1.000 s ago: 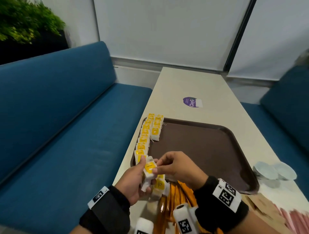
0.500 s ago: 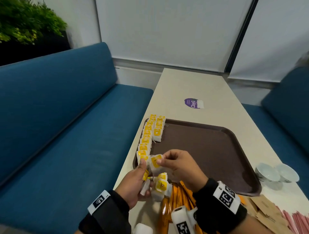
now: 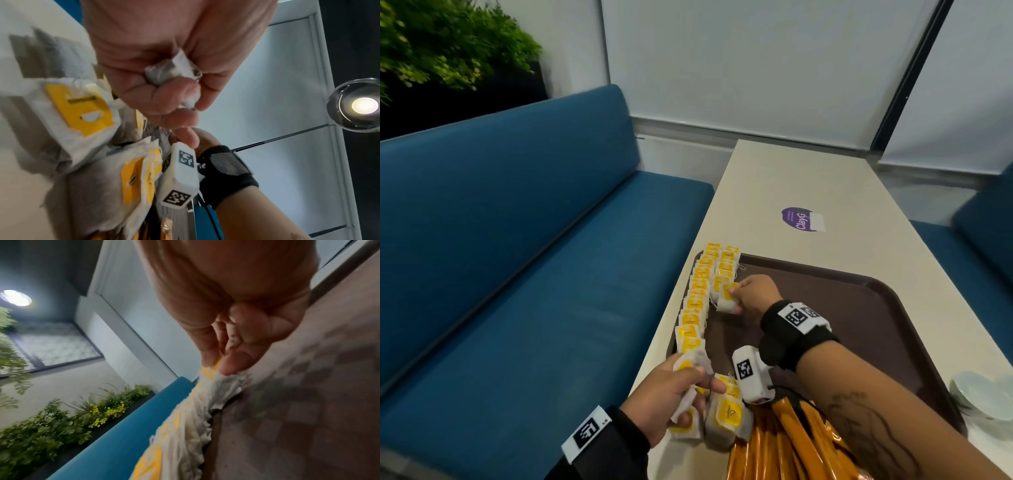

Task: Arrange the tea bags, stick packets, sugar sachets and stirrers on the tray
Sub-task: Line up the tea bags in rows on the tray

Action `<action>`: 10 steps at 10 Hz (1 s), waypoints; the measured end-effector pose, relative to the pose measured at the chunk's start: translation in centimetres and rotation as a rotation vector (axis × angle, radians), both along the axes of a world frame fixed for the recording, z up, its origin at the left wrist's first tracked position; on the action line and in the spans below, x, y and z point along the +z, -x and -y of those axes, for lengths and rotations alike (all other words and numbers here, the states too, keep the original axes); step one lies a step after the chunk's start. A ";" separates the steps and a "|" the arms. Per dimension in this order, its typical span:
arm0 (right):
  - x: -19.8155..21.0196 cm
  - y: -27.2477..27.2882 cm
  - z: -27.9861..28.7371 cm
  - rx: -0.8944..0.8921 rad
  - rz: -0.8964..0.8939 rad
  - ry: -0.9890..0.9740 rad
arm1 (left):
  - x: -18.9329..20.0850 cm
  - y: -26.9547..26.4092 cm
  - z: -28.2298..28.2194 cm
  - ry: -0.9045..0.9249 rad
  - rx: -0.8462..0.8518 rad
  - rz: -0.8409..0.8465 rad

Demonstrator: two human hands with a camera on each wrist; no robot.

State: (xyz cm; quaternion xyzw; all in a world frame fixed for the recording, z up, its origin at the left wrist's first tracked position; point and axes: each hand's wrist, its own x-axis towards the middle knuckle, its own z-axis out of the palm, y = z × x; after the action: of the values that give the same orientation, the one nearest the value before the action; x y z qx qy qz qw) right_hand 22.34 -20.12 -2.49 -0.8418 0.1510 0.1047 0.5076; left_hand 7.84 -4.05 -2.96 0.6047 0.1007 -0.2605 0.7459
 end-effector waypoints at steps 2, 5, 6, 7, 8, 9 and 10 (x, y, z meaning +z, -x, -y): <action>0.4 -1.0 -0.2 0.048 -0.138 0.140 | 0.1 0.3 -0.1 -0.004 -0.051 0.048; 0.2 -1.4 0.7 0.009 0.010 0.062 | 0.3 0.8 0.2 -0.080 -0.049 0.081; 2.1 -0.2 0.9 0.064 0.055 0.052 | 0.6 0.5 0.1 -0.091 -0.030 0.080; 4.2 2.8 0.7 0.265 0.091 0.017 | 0.7 0.0 -0.1 -0.106 -0.016 0.097; 5.8 6.4 1.1 0.452 0.076 -0.006 | 1.2 0.3 0.0 -0.134 -0.034 0.128; 6.3 9.7 1.2 0.560 0.054 -0.047 | 1.5 0.9 0.3 -0.185 -0.077 0.147; 6.2 12.1 1.0 0.614 0.082 -0.090 | 1.4 1.3 0.6 -0.251 -0.103 0.157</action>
State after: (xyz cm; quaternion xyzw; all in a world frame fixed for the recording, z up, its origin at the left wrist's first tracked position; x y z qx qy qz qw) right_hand 10.28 -21.14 3.70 -0.8283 -0.1357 0.2258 0.4945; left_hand 6.54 -4.68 -1.58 0.7159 0.0426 -0.2356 0.6558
